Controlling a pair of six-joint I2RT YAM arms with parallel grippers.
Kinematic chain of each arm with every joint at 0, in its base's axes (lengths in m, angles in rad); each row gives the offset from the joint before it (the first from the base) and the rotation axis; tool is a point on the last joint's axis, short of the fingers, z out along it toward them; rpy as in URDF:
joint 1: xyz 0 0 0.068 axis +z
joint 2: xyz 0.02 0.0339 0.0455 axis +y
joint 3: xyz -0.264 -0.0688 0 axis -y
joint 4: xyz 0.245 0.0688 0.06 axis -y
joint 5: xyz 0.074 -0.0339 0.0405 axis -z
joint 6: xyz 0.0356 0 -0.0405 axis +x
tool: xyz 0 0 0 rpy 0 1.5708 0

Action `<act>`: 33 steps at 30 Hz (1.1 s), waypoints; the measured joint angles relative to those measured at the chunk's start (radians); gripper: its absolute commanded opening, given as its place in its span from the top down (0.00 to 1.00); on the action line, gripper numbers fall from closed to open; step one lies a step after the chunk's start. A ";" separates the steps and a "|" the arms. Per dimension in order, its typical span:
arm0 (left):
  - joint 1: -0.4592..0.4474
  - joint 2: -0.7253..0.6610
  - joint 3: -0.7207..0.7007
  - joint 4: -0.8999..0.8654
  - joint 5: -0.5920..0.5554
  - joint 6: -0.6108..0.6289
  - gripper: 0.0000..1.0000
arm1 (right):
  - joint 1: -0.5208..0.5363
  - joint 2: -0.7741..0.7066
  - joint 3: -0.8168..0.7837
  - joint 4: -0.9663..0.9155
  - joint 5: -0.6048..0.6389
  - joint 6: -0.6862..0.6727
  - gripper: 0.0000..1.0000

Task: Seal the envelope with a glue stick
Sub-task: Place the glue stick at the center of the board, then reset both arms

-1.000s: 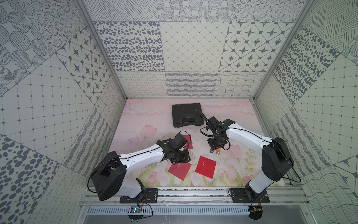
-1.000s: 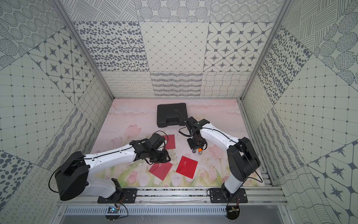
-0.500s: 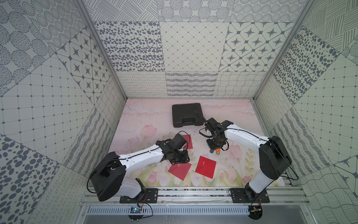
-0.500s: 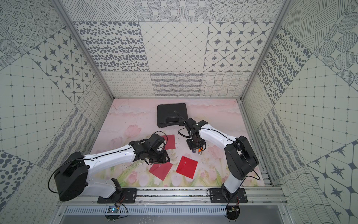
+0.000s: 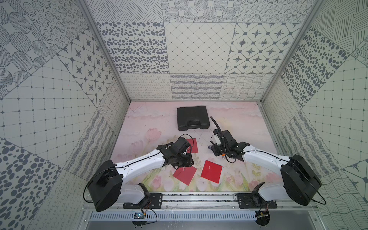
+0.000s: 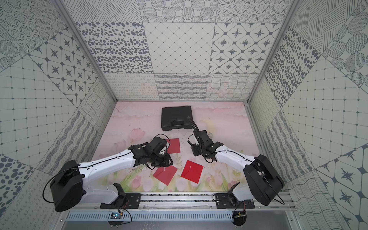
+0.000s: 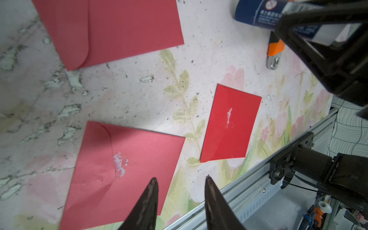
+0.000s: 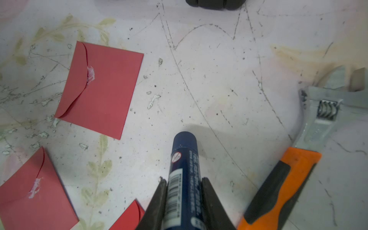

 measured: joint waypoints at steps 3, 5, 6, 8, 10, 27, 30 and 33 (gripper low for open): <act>0.002 -0.013 -0.006 -0.003 -0.013 -0.001 0.58 | 0.004 0.061 -0.055 0.224 0.031 -0.020 0.95; 0.003 -0.019 -0.009 -0.005 -0.025 -0.004 0.57 | 0.006 0.124 -0.076 0.368 0.050 -0.032 0.88; 0.004 -0.023 -0.009 -0.007 -0.029 -0.005 0.57 | 0.006 0.148 -0.085 0.421 0.058 -0.037 0.84; 0.004 -0.031 -0.010 -0.007 -0.037 -0.008 0.55 | 0.007 0.183 -0.116 0.514 0.070 -0.045 0.73; 0.005 -0.041 -0.013 -0.007 -0.045 -0.010 0.54 | 0.011 0.187 -0.155 0.569 0.077 -0.045 0.61; 0.132 -0.154 -0.021 -0.057 -0.308 0.065 0.00 | -0.257 -0.186 -0.187 0.420 0.094 -0.004 0.01; 0.196 -0.167 -0.036 -0.046 -0.416 0.123 0.00 | -0.377 -0.216 -0.186 0.380 0.079 0.051 0.01; 0.273 -0.170 -0.074 0.000 -0.522 0.199 0.00 | -0.457 -0.226 -0.179 0.321 0.087 0.074 0.01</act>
